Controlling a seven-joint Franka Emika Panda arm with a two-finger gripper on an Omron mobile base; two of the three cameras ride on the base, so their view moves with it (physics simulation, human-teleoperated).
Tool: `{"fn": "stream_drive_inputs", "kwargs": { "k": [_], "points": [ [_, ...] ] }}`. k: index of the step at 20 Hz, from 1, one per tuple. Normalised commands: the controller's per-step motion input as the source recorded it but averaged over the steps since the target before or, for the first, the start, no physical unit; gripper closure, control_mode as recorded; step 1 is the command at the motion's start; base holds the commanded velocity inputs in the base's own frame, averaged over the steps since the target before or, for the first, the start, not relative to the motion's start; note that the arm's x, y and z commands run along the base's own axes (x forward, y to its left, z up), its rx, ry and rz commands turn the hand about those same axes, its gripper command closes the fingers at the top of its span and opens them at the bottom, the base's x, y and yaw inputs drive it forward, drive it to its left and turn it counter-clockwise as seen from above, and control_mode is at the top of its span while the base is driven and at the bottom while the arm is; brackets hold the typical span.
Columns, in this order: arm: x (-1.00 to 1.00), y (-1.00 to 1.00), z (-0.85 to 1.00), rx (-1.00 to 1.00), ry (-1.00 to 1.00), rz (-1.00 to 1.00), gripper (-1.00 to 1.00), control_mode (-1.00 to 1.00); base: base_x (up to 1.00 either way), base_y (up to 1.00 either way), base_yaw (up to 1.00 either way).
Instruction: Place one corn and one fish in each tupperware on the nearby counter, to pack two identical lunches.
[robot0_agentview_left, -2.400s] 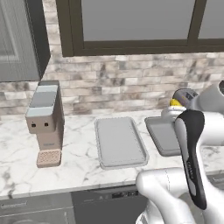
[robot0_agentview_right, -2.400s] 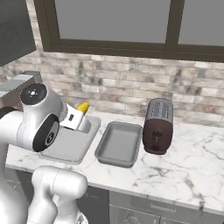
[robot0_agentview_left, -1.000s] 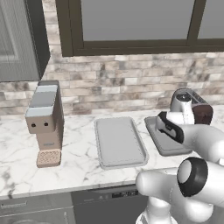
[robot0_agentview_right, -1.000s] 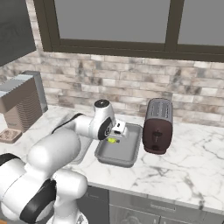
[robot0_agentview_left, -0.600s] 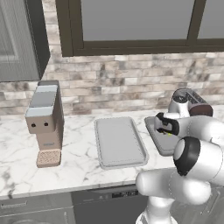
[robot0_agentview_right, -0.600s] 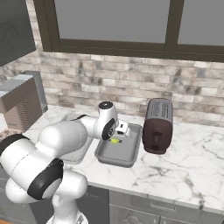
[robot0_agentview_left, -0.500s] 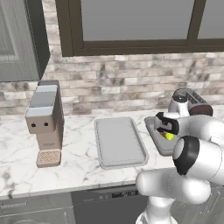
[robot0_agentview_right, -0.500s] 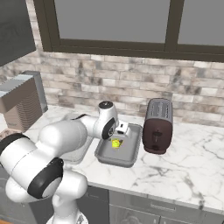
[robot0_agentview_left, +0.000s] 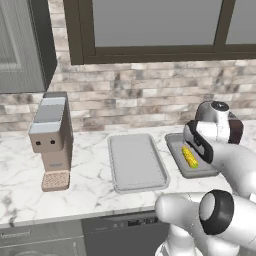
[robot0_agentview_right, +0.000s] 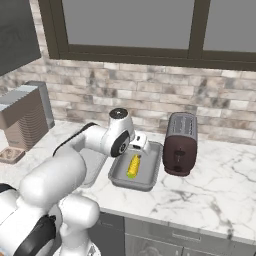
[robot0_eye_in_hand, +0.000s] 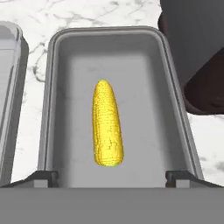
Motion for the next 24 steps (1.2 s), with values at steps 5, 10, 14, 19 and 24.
{"fn": "stream_drive_inputs", "kwargs": {
  "k": [5, 10, 14, 19, 24],
  "points": [
    [-0.69, 0.0, 0.7, 0.0, -0.28, 0.0, -1.0, -1.0, 0.0, 0.0, 0.0],
    [-0.26, 0.11, 0.14, -0.02, -0.1, 0.02, -1.0, 1.0, -0.35, 0.13, 0.12],
    [0.0, 0.0, 0.0, 0.0, 0.0, 0.0, -1.0, 1.0, -1.0, 0.1, 0.53],
    [0.0, 0.0, 0.0, 0.0, 0.0, 0.0, -1.0, 1.0, -0.98, 0.06, 0.57],
    [0.0, 0.0, 0.0, 0.0, 0.0, 0.0, -1.0, 1.0, -0.46, 0.0, 0.83]
  ]
}}
